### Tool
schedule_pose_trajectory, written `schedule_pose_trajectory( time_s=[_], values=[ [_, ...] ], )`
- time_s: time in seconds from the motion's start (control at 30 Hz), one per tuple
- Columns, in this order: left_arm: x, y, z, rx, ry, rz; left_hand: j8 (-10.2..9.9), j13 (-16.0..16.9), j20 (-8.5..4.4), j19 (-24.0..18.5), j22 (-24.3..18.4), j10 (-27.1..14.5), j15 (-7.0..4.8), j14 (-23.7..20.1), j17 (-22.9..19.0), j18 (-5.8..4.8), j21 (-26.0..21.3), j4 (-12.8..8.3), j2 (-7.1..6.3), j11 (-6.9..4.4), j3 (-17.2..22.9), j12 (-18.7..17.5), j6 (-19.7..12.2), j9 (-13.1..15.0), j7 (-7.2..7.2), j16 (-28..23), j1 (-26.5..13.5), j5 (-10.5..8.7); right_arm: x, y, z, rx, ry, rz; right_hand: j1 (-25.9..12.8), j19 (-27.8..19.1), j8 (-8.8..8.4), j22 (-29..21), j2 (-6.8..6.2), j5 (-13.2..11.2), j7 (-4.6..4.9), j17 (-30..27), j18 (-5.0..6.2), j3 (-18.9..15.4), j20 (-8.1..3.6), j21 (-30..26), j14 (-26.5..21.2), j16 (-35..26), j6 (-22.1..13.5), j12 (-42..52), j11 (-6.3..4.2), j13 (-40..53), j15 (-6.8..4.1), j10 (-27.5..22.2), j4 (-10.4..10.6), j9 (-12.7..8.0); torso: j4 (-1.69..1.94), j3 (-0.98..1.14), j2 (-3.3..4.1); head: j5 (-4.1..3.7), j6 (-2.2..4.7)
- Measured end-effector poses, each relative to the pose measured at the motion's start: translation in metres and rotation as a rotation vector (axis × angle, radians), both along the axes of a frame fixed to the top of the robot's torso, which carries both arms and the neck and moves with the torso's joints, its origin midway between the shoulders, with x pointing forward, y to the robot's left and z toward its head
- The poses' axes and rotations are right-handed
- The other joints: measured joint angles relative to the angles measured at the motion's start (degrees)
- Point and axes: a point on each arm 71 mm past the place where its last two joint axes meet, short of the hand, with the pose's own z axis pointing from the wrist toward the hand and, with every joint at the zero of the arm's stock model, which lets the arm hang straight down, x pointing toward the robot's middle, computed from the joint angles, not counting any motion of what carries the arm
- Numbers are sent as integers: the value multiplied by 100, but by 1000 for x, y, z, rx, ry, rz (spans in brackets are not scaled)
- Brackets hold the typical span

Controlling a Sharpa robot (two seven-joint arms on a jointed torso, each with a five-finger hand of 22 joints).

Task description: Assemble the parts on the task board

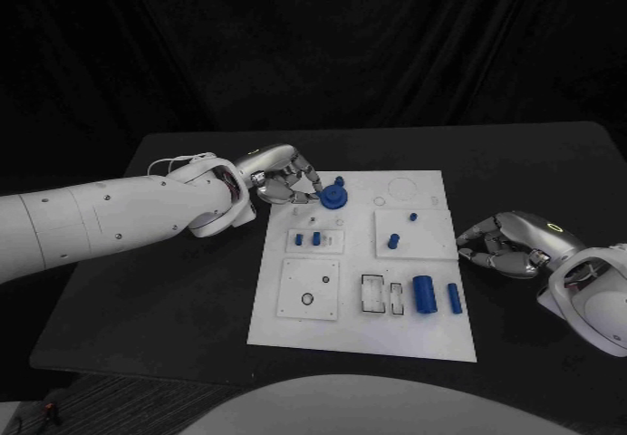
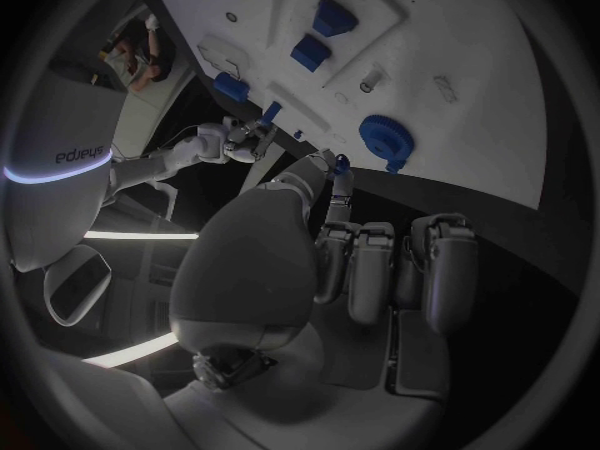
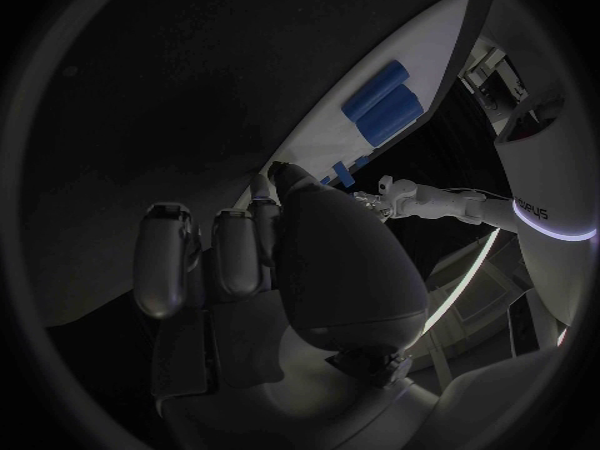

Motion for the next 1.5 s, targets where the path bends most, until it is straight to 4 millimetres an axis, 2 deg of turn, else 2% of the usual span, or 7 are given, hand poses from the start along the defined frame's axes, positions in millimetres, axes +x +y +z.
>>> schedule_pose_trajectory(
  time_s=[0.2,0.33,0.6,1.17,1.5],
  values=[
    [1,9,-1,-70,67,28,-27,0,0,0,0,0,0,0,0,0,0,39,0,0,-39,48,1,0,-1,0,0,41,-1,-1,-1,0,4,-2,0,0,0,0,0,0,0,0,0,0,0,0,0,0,0,-40,2,0,0,-2,0,0,-14,-7,3,2,0],
    [0,13,-8,-115,115,43,-56,0,0,0,0,0,0,0,0,0,30,55,0,0,-55,160,1,0,-2,0,0,129,-3,-2,-1,0,6,-4,0,0,0,-1,0,0,0,0,0,0,0,-28,0,0,0,-69,10,-1,0,-10,0,5,-14,-8,1,2,0],
    [-3,16,-26,-159,174,60,-78,0,0,0,0,0,0,0,0,0,52,29,-16,0,-81,219,21,0,-4,0,21,166,-4,-3,-1,5,5,-5,0,0,0,-1,0,0,0,-8,0,0,0,-28,0,-23,0,-70,-10,-3,0,-31,0,4,-17,-7,-5,-3,0],
    [-4,11,-44,-152,198,56,-122,0,0,0,0,0,20,20,0,0,52,14,22,0,-98,266,41,-38,-1,0,104,192,-7,-4,-3,15,-3,-8,0,0,0,-2,0,0,0,-13,-1,0,0,-28,0,-23,0,-36,-16,-40,0,-27,0,4,-19,-7,-7,-19,0],
    [-3,12,-48,-134,200,52,-145,0,0,0,0,0,20,20,0,0,51,14,31,0,-98,266,41,-38,-2,0,114,189,-8,-4,-4,16,-2,-7,0,0,0,-2,0,0,0,-13,0,0,0,-28,0,-23,0,-36,-17,-42,0,-27,0,3,-20,-3,-12,-20,0]
  ],
)
